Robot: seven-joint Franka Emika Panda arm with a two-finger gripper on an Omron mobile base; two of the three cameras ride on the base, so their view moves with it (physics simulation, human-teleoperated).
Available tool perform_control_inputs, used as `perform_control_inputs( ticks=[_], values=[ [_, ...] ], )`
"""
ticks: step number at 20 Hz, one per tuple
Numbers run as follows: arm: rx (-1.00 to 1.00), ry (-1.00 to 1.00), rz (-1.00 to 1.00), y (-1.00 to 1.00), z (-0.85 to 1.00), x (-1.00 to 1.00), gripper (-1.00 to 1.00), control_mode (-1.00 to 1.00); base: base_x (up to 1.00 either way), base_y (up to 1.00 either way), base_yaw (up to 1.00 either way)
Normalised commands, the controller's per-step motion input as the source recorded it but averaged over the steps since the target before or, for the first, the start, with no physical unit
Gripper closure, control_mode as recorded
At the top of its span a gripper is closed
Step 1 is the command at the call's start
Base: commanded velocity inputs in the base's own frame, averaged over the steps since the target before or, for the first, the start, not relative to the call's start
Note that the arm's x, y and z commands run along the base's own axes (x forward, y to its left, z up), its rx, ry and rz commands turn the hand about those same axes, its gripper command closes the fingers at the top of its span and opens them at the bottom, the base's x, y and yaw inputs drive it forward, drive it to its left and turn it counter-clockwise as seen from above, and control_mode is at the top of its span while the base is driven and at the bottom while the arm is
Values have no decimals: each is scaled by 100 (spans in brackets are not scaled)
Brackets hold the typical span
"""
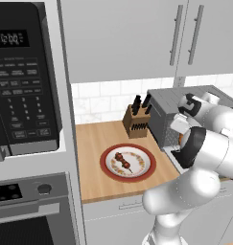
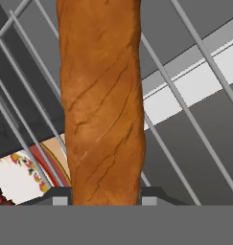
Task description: Pick up the kebab skewer and baguette bread, and place them inside the toaster oven. Close the toaster oven door and start by setting the timer.
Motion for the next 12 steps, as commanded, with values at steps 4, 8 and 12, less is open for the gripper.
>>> perform_control_inputs(
  ticks=[4,8,12],
  values=[
    [0,-9,-1,0,-1,-17,-100,-100,0,0,0],
    [0,-13,0,13,10,-6,-100,-100,0,0,0],
    [-1,-8,0,36,53,-34,-100,-100,0,0,0]
  ],
)
